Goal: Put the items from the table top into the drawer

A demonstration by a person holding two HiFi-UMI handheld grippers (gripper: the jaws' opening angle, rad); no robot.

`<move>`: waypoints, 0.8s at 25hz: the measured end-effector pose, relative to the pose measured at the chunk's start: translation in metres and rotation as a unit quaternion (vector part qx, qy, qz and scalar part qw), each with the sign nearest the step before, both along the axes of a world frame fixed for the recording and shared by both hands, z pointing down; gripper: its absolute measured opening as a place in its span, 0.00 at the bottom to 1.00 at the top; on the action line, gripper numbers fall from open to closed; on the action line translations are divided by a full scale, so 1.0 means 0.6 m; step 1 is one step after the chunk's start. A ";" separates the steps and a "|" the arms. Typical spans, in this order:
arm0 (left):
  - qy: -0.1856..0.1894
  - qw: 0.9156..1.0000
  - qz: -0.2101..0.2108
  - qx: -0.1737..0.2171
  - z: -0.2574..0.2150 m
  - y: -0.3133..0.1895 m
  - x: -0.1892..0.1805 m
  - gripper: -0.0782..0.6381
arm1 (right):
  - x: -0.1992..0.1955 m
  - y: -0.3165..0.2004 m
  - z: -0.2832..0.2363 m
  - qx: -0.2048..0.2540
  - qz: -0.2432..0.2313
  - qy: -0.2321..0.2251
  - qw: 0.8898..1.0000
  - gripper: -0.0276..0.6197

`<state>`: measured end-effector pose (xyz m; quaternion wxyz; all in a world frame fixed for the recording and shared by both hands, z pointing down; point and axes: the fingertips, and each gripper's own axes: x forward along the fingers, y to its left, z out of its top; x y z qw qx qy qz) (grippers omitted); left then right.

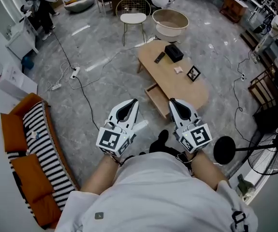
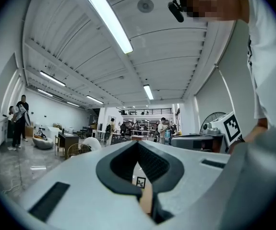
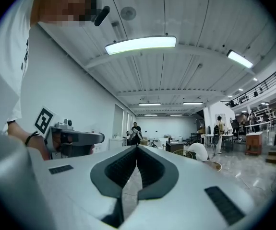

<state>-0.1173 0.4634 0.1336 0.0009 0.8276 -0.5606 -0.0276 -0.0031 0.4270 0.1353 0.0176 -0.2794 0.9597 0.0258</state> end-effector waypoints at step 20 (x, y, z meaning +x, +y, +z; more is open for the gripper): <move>-0.033 0.999 0.018 -0.022 0.040 -0.285 0.041 0.12 | 0.043 -0.289 0.063 -0.037 0.022 0.005 0.999 0.08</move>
